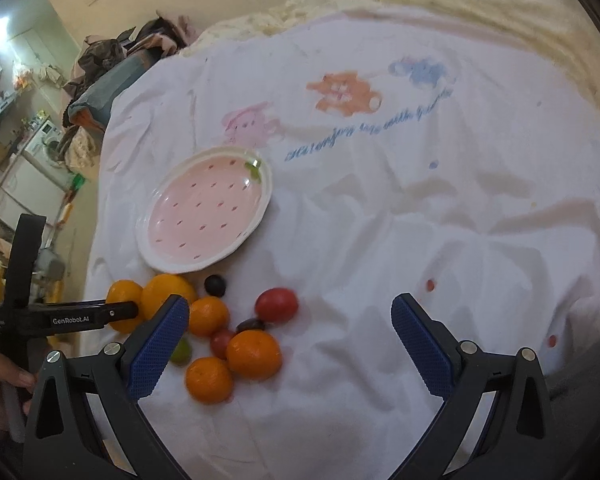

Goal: Organize fruits
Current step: 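Grasp a large orange with the left gripper while the right gripper grasps a dark grape, then carry the orange and grape over the pink plate with both grippers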

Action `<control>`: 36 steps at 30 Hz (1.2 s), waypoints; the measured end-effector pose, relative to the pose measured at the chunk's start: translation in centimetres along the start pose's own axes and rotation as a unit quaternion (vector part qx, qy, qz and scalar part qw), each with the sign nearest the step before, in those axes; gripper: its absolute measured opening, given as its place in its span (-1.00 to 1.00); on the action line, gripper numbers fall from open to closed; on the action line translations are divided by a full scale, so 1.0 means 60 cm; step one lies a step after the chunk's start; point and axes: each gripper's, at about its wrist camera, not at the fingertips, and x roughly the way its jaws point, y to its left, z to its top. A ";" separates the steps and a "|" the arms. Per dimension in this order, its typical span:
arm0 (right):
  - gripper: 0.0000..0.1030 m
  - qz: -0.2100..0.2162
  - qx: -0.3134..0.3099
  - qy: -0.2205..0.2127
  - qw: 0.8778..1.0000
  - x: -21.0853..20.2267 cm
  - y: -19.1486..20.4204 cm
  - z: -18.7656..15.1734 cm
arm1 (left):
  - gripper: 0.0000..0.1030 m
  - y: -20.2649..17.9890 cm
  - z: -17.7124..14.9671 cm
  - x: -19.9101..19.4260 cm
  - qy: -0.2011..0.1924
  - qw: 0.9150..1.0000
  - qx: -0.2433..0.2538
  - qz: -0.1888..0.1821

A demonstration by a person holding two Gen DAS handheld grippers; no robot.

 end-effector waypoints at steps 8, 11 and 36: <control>-0.10 0.097 -0.015 0.156 0.983 0.106 0.044 0.052 | -0.05 0.007 -0.017 -0.053 -0.055 0.998 -0.030 -0.016; -0.24 0.088 -0.042 0.180 0.979 0.142 0.071 0.066 | -0.05 0.015 -0.014 -0.052 -0.063 0.997 -0.045 -0.011; -0.54 0.047 -0.113 0.218 0.968 0.174 0.098 0.077 | -0.05 0.012 -0.003 -0.069 -0.093 0.994 -0.056 -0.008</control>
